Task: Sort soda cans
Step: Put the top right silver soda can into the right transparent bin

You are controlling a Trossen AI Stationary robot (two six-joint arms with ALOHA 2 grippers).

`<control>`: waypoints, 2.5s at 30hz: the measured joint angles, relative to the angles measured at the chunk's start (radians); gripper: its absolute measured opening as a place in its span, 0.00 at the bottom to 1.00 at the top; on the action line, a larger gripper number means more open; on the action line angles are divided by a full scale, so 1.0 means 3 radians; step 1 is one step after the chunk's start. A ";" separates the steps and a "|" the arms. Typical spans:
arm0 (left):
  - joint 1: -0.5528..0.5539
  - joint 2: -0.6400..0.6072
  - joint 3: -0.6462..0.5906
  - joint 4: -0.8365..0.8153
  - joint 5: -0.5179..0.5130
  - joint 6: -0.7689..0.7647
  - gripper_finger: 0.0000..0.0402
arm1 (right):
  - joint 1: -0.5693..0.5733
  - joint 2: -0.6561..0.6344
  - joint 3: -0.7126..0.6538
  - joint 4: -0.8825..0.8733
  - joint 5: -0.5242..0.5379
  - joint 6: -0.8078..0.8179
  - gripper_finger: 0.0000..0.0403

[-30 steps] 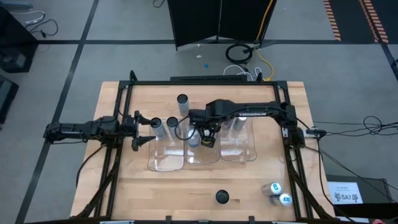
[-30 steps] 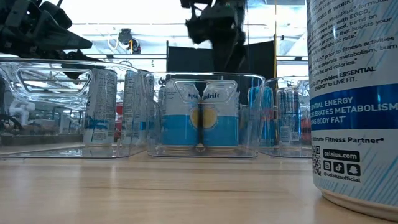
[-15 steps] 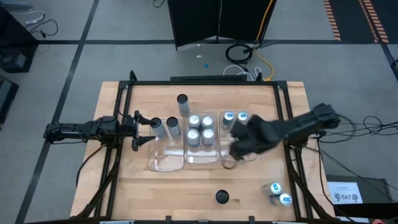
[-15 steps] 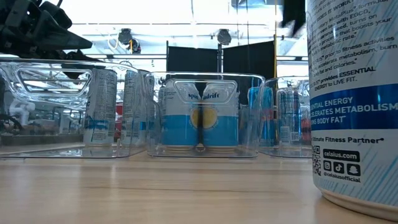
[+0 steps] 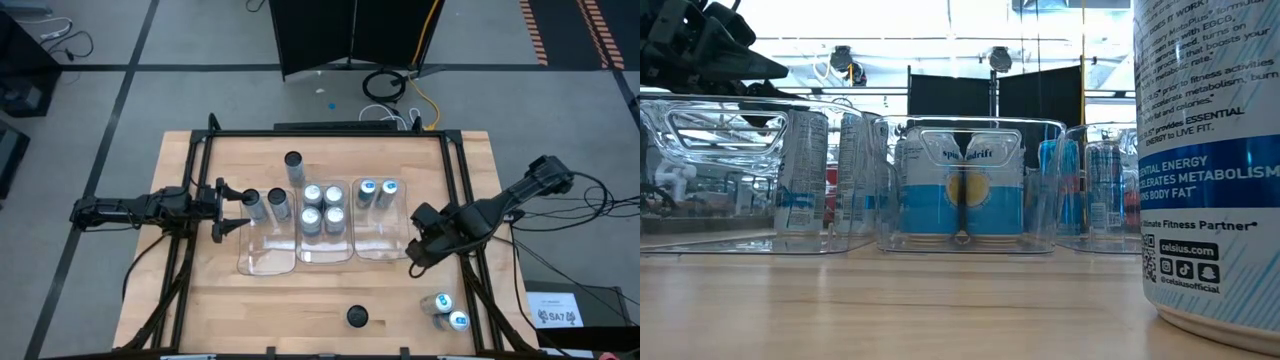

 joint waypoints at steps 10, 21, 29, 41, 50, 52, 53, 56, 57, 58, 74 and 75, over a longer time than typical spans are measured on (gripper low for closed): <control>0.0000 0.0000 0.0000 -0.0001 0.0001 0.0000 0.90 | -0.0003 -0.0007 -0.0082 0.0057 0.0004 -0.0034 0.90; 0.0000 0.0000 0.0000 0.0000 0.0000 0.0000 0.90 | -0.0003 0.0045 -0.0082 0.0384 -0.0259 0.0205 0.90; 0.0000 0.0000 0.0000 0.0001 0.0000 0.0000 0.90 | 0.0065 0.0057 -0.0082 0.0676 -0.0180 0.0290 0.90; 0.0000 0.0000 0.0000 0.0006 0.0000 -0.0001 0.90 | 0.0566 0.0327 -0.0082 0.0551 -0.0358 0.1039 0.90; 0.0000 0.0000 0.0000 0.0008 0.0000 -0.0001 0.90 | 0.1110 0.0633 -0.0082 0.0505 -0.0692 0.1764 0.90; 0.0000 0.0000 0.0000 0.0008 0.0001 -0.0001 0.90 | 0.1216 0.0672 -0.0083 0.0510 -0.0702 0.1908 0.90; 0.0000 0.0000 0.0000 0.0008 0.0001 -0.0001 0.90 | 0.1262 0.0685 -0.0083 0.0518 -0.0702 0.1965 0.90; 0.0000 0.0000 0.0000 0.0006 0.0000 -0.0001 0.90 | 0.1381 0.0710 -0.0083 0.0610 -0.0705 0.2104 0.90; 0.0000 0.0000 0.0000 0.0008 0.0000 -0.0001 0.90 | 0.1416 0.0710 -0.0083 0.0625 -0.0704 0.2158 0.90; -0.0001 0.0000 0.0000 0.0008 0.0000 -0.0001 0.90 | 0.1446 0.0710 -0.0083 0.0643 -0.0702 0.2213 0.90; 0.0000 0.0000 0.0000 0.0003 0.0000 -0.0001 0.90 | 0.1644 0.0716 -0.0083 0.1167 -0.0862 0.2412 0.81; 0.0000 0.0000 0.0000 0.0003 0.0000 0.0000 0.90 | 0.1644 0.0722 -0.0083 0.1183 -0.0862 0.2371 0.80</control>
